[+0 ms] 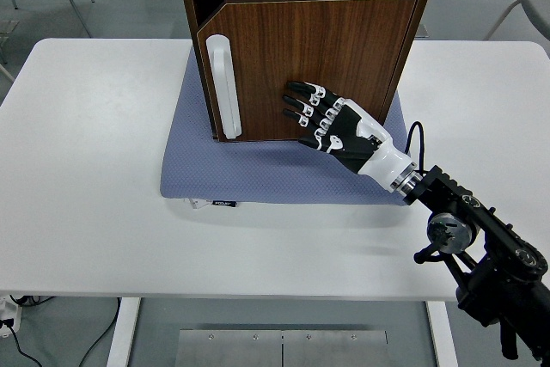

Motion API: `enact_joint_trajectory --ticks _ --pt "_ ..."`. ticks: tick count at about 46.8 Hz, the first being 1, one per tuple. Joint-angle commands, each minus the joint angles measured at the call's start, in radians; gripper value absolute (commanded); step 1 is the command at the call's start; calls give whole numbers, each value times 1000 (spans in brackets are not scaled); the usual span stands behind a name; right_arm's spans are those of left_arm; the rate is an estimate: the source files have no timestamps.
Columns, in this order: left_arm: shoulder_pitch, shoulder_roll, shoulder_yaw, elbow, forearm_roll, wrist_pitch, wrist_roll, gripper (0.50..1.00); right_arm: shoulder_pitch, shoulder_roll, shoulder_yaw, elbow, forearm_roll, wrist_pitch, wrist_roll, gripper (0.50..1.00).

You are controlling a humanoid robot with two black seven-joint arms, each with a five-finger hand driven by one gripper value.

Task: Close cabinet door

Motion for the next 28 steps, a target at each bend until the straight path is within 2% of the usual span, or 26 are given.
enact_joint_trajectory --ticks 1,13,23,28 --pt "0 0 0 0 -1 -1 0 1000 6 0 0 -1 1 0 -1 1000" --pt "0 0 0 0 1 -1 0 1000 6 0 40 -1 1 0 0 1000" --pt "0 0 0 0 -1 -1 0 1000 1 0 101 -1 38 0 37 1000" --pt "0 0 0 0 1 -1 0 1000 -5 0 117 2 44 0 39 1000"
